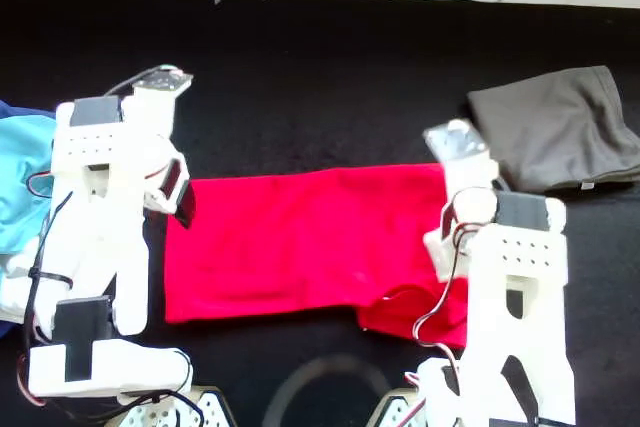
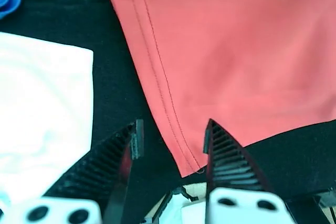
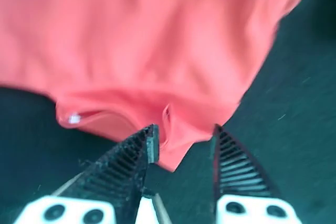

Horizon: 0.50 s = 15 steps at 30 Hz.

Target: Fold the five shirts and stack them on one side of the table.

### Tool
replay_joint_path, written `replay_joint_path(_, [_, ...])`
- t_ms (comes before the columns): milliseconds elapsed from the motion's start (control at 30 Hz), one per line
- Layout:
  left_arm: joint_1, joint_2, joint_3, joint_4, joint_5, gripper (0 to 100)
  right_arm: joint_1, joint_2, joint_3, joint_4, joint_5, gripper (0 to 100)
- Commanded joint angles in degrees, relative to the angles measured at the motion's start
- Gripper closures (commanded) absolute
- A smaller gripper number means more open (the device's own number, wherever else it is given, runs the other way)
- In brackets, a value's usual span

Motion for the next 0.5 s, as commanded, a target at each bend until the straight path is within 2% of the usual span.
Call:
replay_joint_path(0, [2.7, -1.1, -0.7, -5.1, 0.0, 100, -2.4, -0.2, -2.9, -7.4, 0.2, 99.8])
replay_joint_path(67, [4.9, 1.1, 0.7, -8.7, 1.3, 97, -4.9, 2.3, -2.1, -10.5, 0.2, 98.2])
replay_joint_path(200, [8.3, 9.0, 0.3, -14.2, 4.5, 99, -7.4, 11.7, -2.2, -16.0, 0.2, 99.2])
replay_joint_path(467, [7.3, 26.7, -12.6, -15.6, 6.3, 99, -7.4, 30.5, -7.1, -27.7, -3.7, 99.2])
